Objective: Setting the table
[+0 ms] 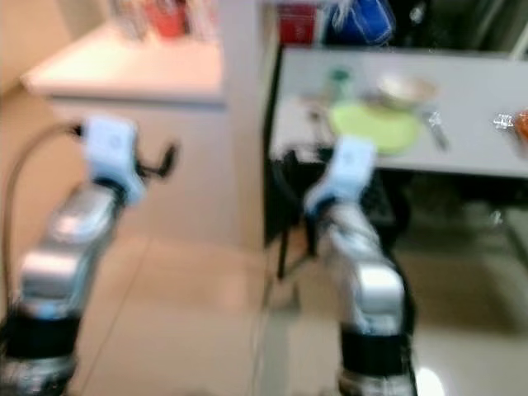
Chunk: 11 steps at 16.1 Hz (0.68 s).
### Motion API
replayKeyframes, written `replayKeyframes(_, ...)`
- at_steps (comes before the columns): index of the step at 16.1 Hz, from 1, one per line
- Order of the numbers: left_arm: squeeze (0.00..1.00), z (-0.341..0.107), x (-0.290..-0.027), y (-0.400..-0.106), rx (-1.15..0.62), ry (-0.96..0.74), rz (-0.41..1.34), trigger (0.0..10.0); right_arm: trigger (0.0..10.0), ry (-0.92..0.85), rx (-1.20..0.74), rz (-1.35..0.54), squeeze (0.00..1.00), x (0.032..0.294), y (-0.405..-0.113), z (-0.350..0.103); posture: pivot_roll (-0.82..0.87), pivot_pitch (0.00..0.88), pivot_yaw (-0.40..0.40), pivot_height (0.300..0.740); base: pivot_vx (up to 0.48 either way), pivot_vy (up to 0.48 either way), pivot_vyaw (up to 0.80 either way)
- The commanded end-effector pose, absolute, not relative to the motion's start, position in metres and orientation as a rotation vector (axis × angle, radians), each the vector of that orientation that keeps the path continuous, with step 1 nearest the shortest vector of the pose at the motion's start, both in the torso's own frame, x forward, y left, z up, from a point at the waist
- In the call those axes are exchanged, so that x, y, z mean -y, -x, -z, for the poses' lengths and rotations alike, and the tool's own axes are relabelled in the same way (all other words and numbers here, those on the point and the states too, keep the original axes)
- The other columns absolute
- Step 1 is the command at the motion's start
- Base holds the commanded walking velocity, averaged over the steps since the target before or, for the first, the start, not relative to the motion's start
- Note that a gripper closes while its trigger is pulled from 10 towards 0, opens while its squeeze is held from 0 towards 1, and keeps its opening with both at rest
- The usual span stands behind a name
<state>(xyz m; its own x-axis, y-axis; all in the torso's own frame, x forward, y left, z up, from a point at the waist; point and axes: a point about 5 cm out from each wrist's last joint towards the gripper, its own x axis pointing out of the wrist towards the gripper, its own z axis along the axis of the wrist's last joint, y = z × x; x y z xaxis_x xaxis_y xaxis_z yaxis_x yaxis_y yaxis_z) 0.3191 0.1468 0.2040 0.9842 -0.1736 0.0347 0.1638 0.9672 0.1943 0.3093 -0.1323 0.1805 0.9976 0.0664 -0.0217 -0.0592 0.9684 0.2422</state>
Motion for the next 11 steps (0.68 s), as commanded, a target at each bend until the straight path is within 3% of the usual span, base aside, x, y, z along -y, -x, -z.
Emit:
replayKeyframes(1,0.00,-0.210,-0.156,-0.321,0.061,-0.191,0.128,10.0,10.0,-0.238,-0.014,-0.110,0.00,0.124,-0.311,-0.187,0.03,0.000,0.013,0.740,0.000,0.000,0.00)
replayKeyframes(5,0.00,-0.212,-0.159,-0.321,0.066,-0.175,0.118,10.0,10.0,-0.183,-0.015,-0.168,0.00,0.114,-0.313,-0.190,0.03,0.000,0.012,0.740,0.078,0.000,0.00)
replayKeyframes(11,0.00,-0.213,-0.161,-0.322,0.067,-0.172,0.111,10.0,10.0,-0.172,-0.015,-0.181,0.00,0.112,-0.314,-0.191,0.03,0.000,0.011,0.740,0.369,0.000,0.75)
